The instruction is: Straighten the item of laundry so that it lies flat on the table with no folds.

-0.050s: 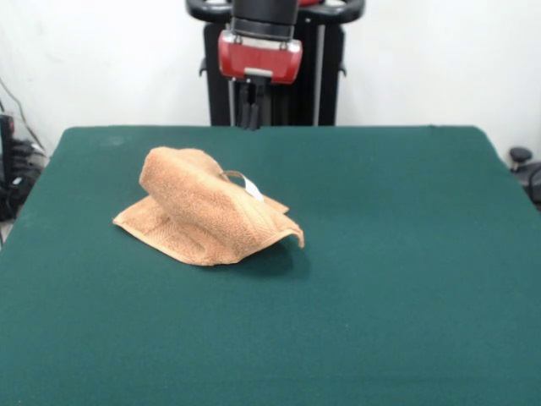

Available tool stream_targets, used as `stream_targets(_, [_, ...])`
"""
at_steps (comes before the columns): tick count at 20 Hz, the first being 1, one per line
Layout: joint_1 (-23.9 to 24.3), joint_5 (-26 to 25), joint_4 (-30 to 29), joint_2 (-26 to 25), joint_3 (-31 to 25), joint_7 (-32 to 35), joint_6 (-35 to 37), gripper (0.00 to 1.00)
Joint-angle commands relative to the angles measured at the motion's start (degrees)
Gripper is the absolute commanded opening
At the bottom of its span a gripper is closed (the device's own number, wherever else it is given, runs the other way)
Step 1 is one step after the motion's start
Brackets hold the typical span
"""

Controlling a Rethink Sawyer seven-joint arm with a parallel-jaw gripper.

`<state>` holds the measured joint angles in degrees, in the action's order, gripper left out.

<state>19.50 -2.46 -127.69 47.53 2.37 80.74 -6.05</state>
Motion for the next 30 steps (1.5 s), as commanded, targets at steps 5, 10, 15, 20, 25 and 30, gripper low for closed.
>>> stream_targets(5, [0.2, 0.7, -6.9, 6.0, -5.5, 11.4, 10.1, 0.00])
stream_targets(10, [-0.8, 1.9, -0.6, 4.1, -5.2, 9.5, 13.4, 0.00])
stream_targets(15, [-2.0, 3.1, 6.1, 3.5, -4.4, 8.5, 18.5, 0.00])
stream_targets(20, [-2.5, 3.5, 11.5, 2.1, -4.2, 8.4, 22.7, 0.00])
stream_targets(25, [-4.2, 3.0, 17.1, 0.7, -2.8, 8.7, 26.9, 0.00])
stream_targets(30, [-6.8, 1.9, 25.0, -1.3, -1.8, 8.3, 32.6, 0.00])
